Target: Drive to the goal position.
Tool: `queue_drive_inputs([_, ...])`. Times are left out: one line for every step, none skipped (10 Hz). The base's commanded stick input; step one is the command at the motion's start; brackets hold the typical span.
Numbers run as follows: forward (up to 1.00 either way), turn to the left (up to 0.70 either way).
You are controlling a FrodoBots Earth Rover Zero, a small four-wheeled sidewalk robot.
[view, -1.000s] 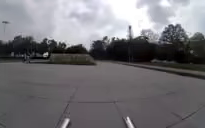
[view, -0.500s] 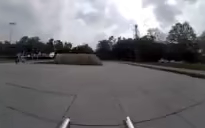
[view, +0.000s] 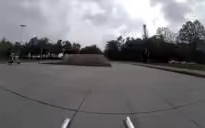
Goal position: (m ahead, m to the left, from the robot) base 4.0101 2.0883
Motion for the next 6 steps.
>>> queue_drive_inputs([1.0, 0.0])
queue_drive_inputs([1.0, 0.0])
queue_drive_inputs([1.0, 0.0])
queue_drive_inputs([1.0, 0.0])
queue_drive_inputs([1.0, 0.0])
queue_drive_inputs([1.0, -0.27])
